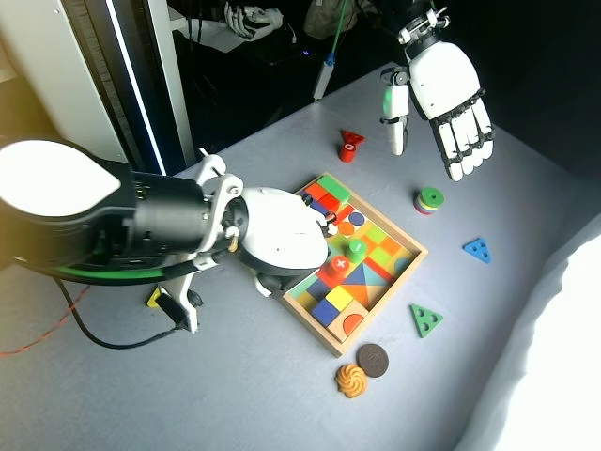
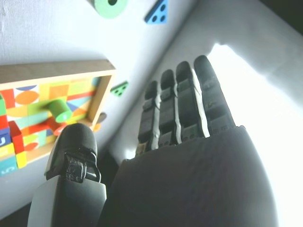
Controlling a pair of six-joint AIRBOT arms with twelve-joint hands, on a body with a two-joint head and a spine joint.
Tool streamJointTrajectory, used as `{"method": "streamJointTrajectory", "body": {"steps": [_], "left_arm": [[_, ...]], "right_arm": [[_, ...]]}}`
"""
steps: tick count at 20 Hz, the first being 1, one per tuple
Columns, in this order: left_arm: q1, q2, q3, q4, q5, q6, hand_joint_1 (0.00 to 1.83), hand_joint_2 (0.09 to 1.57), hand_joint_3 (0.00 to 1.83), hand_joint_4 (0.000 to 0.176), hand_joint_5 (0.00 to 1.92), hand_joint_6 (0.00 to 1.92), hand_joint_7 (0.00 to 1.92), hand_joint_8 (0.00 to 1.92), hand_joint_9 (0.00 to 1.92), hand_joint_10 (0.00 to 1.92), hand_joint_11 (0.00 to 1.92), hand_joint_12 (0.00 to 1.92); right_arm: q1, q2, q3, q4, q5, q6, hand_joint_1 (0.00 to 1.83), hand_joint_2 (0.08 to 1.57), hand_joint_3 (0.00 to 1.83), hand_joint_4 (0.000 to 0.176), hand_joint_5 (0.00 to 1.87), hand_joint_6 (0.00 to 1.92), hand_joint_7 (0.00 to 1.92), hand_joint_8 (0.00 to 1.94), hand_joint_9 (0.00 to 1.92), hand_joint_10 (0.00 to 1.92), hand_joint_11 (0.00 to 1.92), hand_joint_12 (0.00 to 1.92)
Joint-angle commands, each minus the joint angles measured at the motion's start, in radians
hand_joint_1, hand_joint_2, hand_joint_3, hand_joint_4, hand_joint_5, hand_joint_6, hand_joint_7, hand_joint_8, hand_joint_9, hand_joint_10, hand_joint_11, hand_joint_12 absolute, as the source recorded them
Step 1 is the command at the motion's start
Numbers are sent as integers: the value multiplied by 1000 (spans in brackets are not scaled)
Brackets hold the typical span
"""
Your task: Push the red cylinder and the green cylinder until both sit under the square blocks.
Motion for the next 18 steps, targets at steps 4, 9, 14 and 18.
{"method": "streamJointTrajectory", "body": {"steps": [4, 9, 14, 18], "left_arm": [[-17, 9, 3, 51, -25, 5, 0, 1340, 0, 0, 144, 6, 189, 7, 172, 7, 0, 439], [-19, 9, 5, 51, -25, 5, 0, 1339, 0, 0, 158, 6, 198, 5, 186, 6, 0, 467], [-21, 9, 5, 51, -25, 5, 0, 1338, 0, 0, 148, 1, 186, 0, 174, 1, 0, 446], [-22, 9, 5, 51, -25, 5, 0, 1338, 0, 0, 166, 3, 199, 3, 187, 3, 0, 477]], "right_arm": [[18, -35, 50, -10, -2, 8, 805, 1563, 0, 0, 203, 8, 1615, 1941, 1808, 1921, 1907, 1921], [21, -103, 115, -41, -20, 8, 749, 1571, 31, 0, 206, 9, 1626, 1941, 1819, 1921, 1912, 1921], [20, -130, 137, -42, -41, 7, 799, 1559, 5, 0, 200, 0, 1640, 1941, 1825, 1921, 1921, 1921], [11, -148, 152, -46, -59, 7, 820, 1549, 0, 0, 219, 6, 1632, 1941, 1808, 1921, 1916, 1921]]}}
